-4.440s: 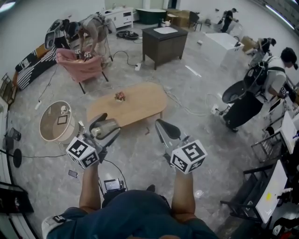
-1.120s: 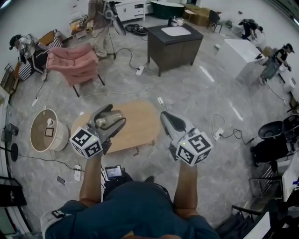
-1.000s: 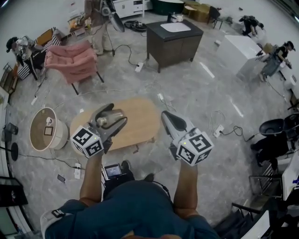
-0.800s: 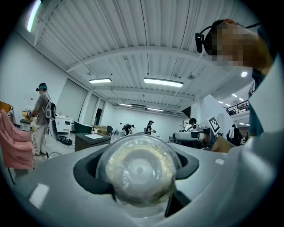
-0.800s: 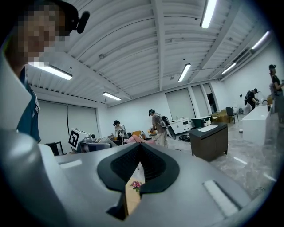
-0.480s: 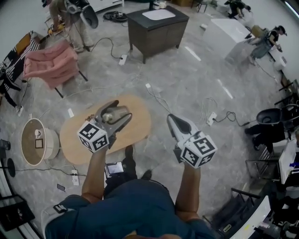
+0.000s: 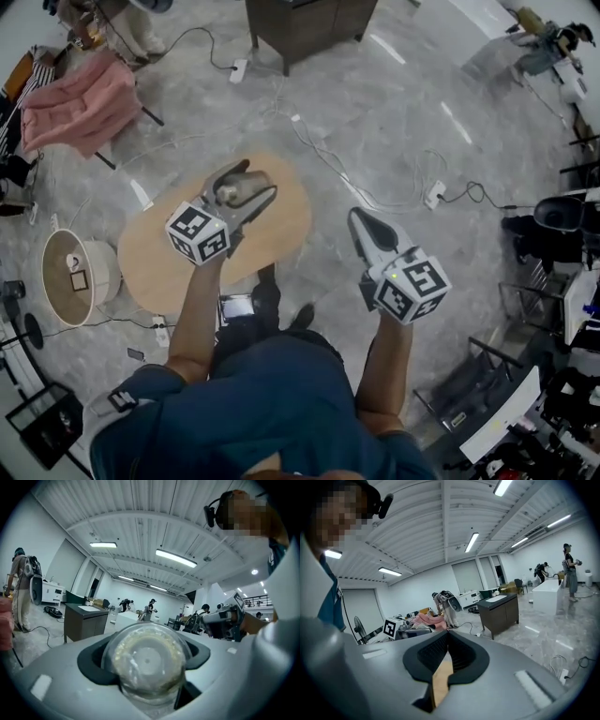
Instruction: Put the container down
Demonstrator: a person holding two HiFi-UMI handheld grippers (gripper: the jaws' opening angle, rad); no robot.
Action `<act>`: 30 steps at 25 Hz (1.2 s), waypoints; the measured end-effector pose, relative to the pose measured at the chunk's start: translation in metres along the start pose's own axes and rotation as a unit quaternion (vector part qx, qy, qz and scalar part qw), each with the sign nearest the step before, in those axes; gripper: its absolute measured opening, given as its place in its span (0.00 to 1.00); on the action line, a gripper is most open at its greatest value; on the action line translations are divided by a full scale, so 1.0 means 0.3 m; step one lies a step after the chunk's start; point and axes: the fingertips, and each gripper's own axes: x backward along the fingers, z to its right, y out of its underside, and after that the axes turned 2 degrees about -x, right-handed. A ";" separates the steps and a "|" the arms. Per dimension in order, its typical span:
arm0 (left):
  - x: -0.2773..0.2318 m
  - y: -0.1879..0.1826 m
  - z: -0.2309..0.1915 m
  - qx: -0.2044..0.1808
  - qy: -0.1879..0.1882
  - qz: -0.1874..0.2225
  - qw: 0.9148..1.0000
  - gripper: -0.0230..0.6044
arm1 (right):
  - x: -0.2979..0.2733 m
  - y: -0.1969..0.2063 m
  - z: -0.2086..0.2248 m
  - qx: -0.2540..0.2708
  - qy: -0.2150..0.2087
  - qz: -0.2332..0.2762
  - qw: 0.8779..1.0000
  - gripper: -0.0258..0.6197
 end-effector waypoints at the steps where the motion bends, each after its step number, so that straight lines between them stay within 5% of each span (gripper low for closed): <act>1: -0.017 0.023 -0.024 0.004 0.001 -0.006 1.000 0.56 | -0.013 0.009 0.016 -0.006 0.003 -0.003 1.000 0.06; 18: -0.225 0.564 -0.348 0.070 0.005 -0.129 0.989 0.56 | -0.233 0.200 0.138 -0.077 0.028 -0.066 0.994 0.06; 30: -0.262 1.065 -0.460 0.114 -0.009 -0.238 0.964 0.56 | -0.299 0.331 0.177 -0.101 0.039 -0.105 0.989 0.06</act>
